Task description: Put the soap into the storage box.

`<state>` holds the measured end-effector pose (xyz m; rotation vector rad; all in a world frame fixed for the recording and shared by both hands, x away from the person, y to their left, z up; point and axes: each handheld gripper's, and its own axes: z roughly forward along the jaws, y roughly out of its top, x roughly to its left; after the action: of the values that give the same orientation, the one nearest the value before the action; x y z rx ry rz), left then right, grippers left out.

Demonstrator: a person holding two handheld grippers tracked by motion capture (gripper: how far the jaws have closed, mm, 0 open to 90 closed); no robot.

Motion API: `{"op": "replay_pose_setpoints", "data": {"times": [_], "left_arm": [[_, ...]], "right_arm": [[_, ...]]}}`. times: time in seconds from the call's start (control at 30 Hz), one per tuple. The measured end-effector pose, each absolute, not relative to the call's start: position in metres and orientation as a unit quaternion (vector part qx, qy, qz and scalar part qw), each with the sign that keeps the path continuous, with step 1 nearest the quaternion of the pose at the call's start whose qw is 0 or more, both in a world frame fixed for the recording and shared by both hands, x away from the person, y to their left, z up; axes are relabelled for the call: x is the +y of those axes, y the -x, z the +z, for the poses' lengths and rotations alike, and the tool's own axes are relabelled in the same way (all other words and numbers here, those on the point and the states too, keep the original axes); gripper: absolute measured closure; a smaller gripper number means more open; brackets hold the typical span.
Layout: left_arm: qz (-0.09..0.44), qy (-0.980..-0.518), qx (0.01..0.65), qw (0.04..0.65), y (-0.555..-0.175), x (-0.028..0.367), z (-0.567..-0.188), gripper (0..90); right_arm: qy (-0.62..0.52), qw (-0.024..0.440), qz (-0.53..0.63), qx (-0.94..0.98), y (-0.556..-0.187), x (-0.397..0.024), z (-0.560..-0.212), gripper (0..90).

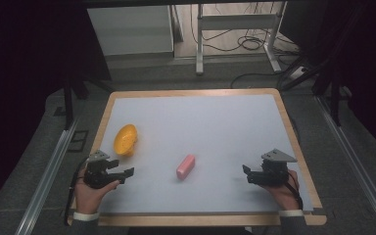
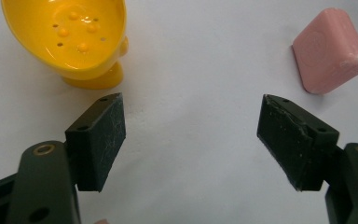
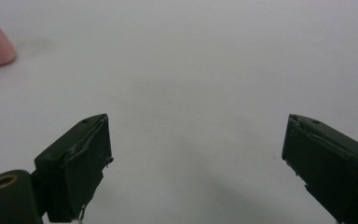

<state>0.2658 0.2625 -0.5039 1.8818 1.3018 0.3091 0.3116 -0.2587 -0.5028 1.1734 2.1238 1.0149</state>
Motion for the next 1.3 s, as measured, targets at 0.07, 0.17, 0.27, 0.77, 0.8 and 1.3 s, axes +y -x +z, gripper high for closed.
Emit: {"op": "replay_pose_setpoints", "data": {"times": [0.07, 0.17, 0.27, 0.77, 0.8, 1.3], "left_arm": [[0.122, -0.746, 0.515, 0.404, -0.266, 0.263, -0.504, 23.9], [0.123, -0.745, 0.515, 0.405, -0.265, 0.263, -0.503, 23.9], [0.126, -0.741, 0.517, 0.408, -0.263, 0.262, -0.5, 23.6], [0.128, -0.732, 0.525, 0.415, -0.262, 0.257, -0.489, 24.1], [0.13, -0.733, 0.525, 0.413, -0.262, 0.255, -0.487, 24.1], [0.129, -0.746, 0.517, 0.399, -0.267, 0.238, -0.473, 23.8]], "right_arm": [[-0.435, 0.253, 0.373, 0.779, -0.311, -0.259, -0.502, 8.2], [-0.44, 0.251, 0.374, 0.777, -0.311, -0.261, -0.501, 8.2], [-0.446, 0.248, 0.374, 0.775, -0.31, -0.264, -0.501, 8.2], [-0.458, 0.251, 0.377, 0.765, -0.309, -0.273, -0.499, 8.2], [-0.457, 0.251, 0.378, 0.765, -0.31, -0.275, -0.499, 8.2], [-0.464, 0.251, 0.386, 0.757, -0.309, -0.282, -0.498, 8.2]]}}
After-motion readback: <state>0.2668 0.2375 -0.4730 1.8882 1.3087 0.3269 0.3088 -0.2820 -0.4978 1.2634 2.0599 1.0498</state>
